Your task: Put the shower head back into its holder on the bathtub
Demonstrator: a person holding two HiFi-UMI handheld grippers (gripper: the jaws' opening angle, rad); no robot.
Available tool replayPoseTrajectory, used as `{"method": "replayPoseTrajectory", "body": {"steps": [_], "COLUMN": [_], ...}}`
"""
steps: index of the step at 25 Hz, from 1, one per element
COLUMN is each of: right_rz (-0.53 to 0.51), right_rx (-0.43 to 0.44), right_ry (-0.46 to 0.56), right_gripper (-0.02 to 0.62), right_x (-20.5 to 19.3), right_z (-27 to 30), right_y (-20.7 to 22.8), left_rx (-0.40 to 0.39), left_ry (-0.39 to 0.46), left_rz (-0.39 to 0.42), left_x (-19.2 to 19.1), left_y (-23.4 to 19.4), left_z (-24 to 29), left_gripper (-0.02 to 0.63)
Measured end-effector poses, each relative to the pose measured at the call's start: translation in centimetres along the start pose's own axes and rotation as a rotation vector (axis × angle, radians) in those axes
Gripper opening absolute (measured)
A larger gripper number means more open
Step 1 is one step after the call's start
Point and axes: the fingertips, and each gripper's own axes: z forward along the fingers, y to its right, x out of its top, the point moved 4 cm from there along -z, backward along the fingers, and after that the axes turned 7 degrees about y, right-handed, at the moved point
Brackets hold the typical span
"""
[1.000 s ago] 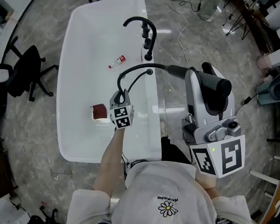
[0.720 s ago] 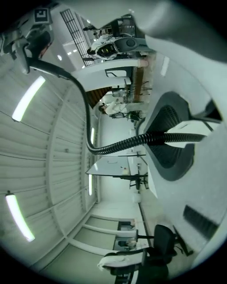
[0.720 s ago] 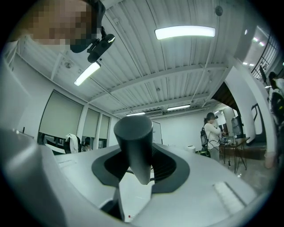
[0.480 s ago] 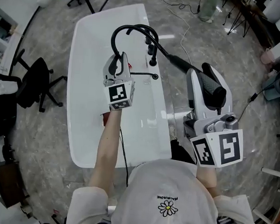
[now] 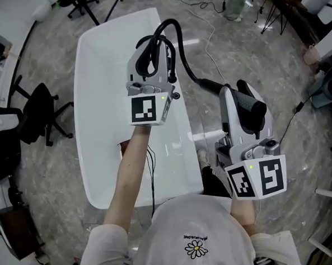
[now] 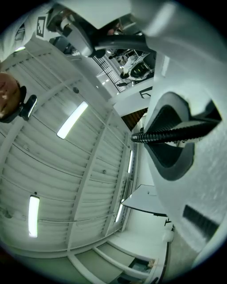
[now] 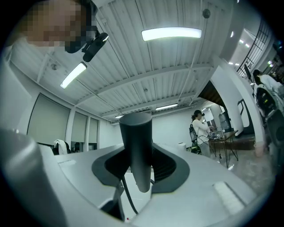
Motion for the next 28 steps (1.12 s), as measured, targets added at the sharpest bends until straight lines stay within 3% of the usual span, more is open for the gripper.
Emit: {"method": "replayPoseTrajectory", "body": {"steps": [6,18,28], "right_rz": [0.011,-0.01,0.02], "right_rx": [-0.025,-0.04,-0.061], "right_ry": [-0.04,-0.064,-0.155], "right_gripper": [0.133,0.133,0.133], "right_x": [-1.9,-3.8,-8.3], "right_z": [0.2,2.6,4.4], "right_y": [2.3,5.4,10.2], "left_rx": [-0.042,-0.04,0.012], "left_ry": [-0.13,-0.057,-0.21], "left_rz": [-0.032,-0.017,-0.037], "left_x": [-6.0,-8.6,-17.5], "left_y": [2.9,1.8,1.9], "left_z": [-1.0,5.2,3.7], "left_gripper": [0.054,0.054,0.054]}}
